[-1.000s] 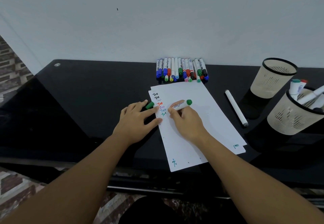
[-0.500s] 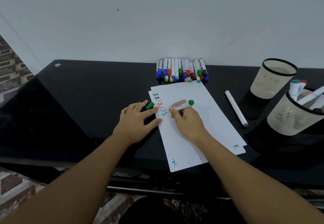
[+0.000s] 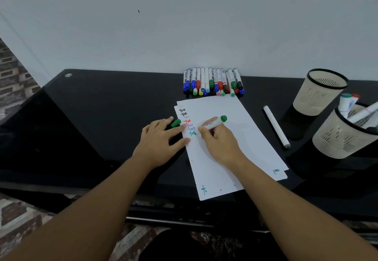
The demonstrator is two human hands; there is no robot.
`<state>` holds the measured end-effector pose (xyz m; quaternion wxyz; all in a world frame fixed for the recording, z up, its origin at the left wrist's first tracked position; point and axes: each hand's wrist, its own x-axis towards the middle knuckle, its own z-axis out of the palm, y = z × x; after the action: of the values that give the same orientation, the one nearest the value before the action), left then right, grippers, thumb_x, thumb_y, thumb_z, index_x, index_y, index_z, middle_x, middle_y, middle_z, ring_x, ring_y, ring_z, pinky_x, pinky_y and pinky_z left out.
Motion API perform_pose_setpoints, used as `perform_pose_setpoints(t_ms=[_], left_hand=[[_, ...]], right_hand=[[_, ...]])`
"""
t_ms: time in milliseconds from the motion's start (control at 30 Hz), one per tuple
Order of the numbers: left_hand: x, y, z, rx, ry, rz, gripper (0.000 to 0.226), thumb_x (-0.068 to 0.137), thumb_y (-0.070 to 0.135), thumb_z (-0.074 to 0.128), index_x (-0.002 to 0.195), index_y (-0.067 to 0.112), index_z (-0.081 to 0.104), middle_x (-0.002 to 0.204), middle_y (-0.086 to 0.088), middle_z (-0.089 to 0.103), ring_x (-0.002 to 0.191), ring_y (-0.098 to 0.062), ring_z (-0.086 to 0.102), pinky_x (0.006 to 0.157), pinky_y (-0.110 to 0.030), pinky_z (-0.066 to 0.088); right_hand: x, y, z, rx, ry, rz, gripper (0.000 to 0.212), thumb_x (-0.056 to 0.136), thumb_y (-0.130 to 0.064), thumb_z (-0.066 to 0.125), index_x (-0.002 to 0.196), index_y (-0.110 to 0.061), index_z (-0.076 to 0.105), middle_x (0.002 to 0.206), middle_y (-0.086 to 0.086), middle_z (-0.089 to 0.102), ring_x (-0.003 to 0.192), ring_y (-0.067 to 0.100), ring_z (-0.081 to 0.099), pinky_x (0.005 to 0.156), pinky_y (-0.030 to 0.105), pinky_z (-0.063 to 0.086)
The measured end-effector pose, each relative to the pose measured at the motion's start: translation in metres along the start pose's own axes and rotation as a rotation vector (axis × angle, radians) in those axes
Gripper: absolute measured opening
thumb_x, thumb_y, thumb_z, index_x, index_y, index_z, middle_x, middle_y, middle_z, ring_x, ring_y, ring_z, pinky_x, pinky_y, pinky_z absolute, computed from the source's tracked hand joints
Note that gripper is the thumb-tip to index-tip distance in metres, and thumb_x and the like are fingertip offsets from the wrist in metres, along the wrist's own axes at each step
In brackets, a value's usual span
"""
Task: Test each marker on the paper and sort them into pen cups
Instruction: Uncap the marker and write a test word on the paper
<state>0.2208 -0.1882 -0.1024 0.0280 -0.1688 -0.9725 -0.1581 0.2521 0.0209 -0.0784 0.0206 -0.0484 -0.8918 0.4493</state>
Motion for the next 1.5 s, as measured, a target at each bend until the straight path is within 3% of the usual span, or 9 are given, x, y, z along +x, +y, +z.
perform_pose_setpoints(t_ms=[200, 367, 633, 867, 1033, 1133, 1200, 1333, 1500], left_hand=[[0.000, 0.001, -0.003, -0.038, 0.018, 0.003, 0.071, 0.083, 0.084, 0.027, 0.143, 0.052, 0.049, 0.162, 0.006, 0.032, 0.149, -0.017, 0.022, 0.120, -0.047, 0.017], [-0.008, 0.002, -0.005, -0.275, 0.206, 0.021, 0.056, 0.092, 0.054, 0.065, 0.144, 0.036, 0.053, 0.157, 0.001, 0.035, 0.140, -0.016, 0.038, 0.110, -0.036, 0.038], [0.013, 0.013, -0.013, -0.404, 0.155, -0.340, 0.046, 0.094, 0.043, 0.069, 0.135, 0.026, 0.057, 0.134, 0.001, 0.041, 0.133, -0.017, 0.033, 0.096, -0.028, 0.035], [0.011, 0.014, 0.005, -0.299, 0.310, -0.206, 0.018, 0.099, 0.032, 0.062, 0.117, 0.031, 0.067, 0.108, 0.006, 0.058, 0.104, -0.015, 0.047, 0.092, -0.041, 0.049], [0.010, 0.018, 0.002, -0.373, 0.349, -0.113, 0.024, 0.101, 0.026, 0.060, 0.124, 0.026, 0.067, 0.113, 0.011, 0.069, 0.100, -0.007, 0.058, 0.085, -0.029, 0.051], [0.009, 0.020, 0.003, -0.372, 0.349, -0.071, 0.024, 0.102, 0.026, 0.060, 0.124, 0.027, 0.066, 0.114, 0.014, 0.070, 0.098, -0.006, 0.060, 0.082, -0.029, 0.054], [0.008, 0.020, 0.004, -0.383, 0.346, -0.057, 0.023, 0.102, 0.025, 0.060, 0.124, 0.027, 0.065, 0.113, 0.015, 0.069, 0.096, -0.006, 0.062, 0.080, -0.031, 0.056], [0.008, 0.020, 0.005, -0.357, 0.346, -0.037, 0.023, 0.102, 0.027, 0.059, 0.125, 0.027, 0.064, 0.112, 0.014, 0.069, 0.094, -0.007, 0.062, 0.079, -0.036, 0.056], [0.009, 0.019, 0.006, -0.343, 0.350, -0.033, 0.024, 0.102, 0.028, 0.057, 0.125, 0.027, 0.064, 0.111, 0.014, 0.069, 0.094, -0.008, 0.060, 0.081, -0.038, 0.055]], right_hand=[[0.003, 0.000, 0.001, -0.031, -0.003, -0.007, 0.038, 0.106, -0.045, 0.051, 0.111, -0.013, 0.070, 0.101, -0.001, 0.073, 0.091, 0.013, 0.067, 0.084, 0.036, 0.056], [0.003, 0.003, 0.002, 0.147, 0.047, -0.016, 0.024, 0.106, -0.041, 0.054, 0.110, -0.020, 0.065, 0.101, -0.009, 0.068, 0.094, 0.010, 0.066, 0.084, 0.033, 0.056], [0.001, 0.005, -0.002, 0.247, 0.058, -0.113, 0.010, 0.107, -0.028, 0.054, 0.109, -0.035, 0.061, 0.083, -0.012, 0.069, 0.082, 0.006, 0.066, 0.089, 0.039, 0.057], [0.005, 0.006, -0.005, 0.344, -0.110, -0.027, 0.052, 0.107, -0.016, 0.043, 0.146, -0.050, 0.041, 0.140, -0.009, 0.059, 0.126, 0.009, 0.054, 0.095, 0.023, 0.040], [0.003, -0.007, -0.020, 0.503, -0.067, -0.058, 0.027, 0.111, -0.034, 0.042, 0.133, -0.036, 0.057, 0.118, -0.002, 0.069, 0.103, 0.013, 0.070, 0.094, 0.028, 0.047], [0.009, -0.009, -0.029, 0.377, -0.119, -0.068, 0.041, 0.107, -0.031, 0.055, 0.142, -0.044, 0.040, 0.122, -0.001, 0.067, 0.077, 0.012, 0.070, 0.084, 0.028, 0.051], [0.013, -0.007, -0.035, 0.136, -0.164, -0.100, 0.051, 0.104, -0.035, 0.060, 0.145, -0.041, 0.029, 0.126, -0.001, 0.064, 0.089, 0.017, 0.066, 0.090, 0.034, 0.052], [0.018, 0.000, -0.046, -0.383, -0.141, -0.226, 0.024, 0.105, -0.034, 0.056, 0.129, -0.029, 0.053, 0.125, -0.001, 0.069, 0.103, 0.022, 0.064, 0.086, 0.041, 0.055], [0.021, 0.004, -0.054, -0.464, -0.138, -0.290, 0.027, 0.106, -0.032, 0.054, 0.133, -0.033, 0.058, 0.115, -0.001, 0.065, 0.100, 0.019, 0.060, 0.082, 0.036, 0.052]])
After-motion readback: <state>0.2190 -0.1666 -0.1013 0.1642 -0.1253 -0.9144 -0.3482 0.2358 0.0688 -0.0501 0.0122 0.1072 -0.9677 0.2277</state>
